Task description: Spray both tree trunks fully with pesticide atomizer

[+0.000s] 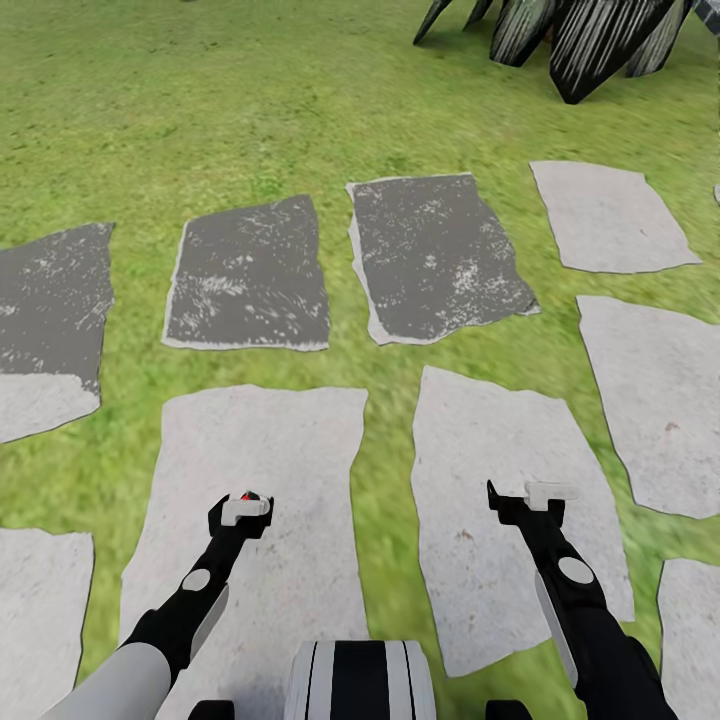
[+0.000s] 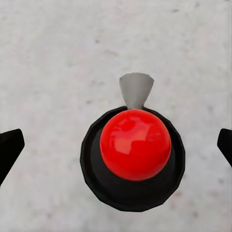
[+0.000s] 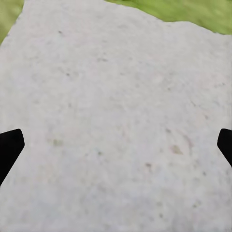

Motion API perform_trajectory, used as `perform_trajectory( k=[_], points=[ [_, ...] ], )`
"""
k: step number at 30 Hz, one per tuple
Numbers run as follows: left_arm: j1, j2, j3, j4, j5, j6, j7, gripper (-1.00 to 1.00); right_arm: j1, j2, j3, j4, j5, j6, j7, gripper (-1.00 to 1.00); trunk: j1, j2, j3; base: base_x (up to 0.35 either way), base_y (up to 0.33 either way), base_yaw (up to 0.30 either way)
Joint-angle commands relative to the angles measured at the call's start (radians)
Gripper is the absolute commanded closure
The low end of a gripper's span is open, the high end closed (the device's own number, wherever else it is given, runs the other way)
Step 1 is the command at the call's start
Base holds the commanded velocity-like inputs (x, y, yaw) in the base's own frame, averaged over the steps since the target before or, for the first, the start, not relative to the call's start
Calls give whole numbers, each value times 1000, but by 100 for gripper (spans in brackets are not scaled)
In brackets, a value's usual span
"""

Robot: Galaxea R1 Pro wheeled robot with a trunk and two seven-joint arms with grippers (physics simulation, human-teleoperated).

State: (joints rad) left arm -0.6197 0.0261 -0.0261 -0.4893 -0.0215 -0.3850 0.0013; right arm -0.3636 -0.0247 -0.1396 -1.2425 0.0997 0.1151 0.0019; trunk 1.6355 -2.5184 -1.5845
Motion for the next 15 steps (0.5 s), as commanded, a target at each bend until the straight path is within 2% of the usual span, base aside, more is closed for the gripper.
perform_trajectory(
  k=[1, 15],
  points=[
    [0, 0, 0, 0, 0, 0, 0, -100, 0, 0, 0, 0, 0, 0, 0, -100, 0, 0, 0, 0, 0, -10],
    [0, 0, 0, 0, 0, 0, 0, -100, 0, 0, 0, 0, 0, 0, 0, -100, 0, 0, 1, -10, 0, -1]
  ],
)
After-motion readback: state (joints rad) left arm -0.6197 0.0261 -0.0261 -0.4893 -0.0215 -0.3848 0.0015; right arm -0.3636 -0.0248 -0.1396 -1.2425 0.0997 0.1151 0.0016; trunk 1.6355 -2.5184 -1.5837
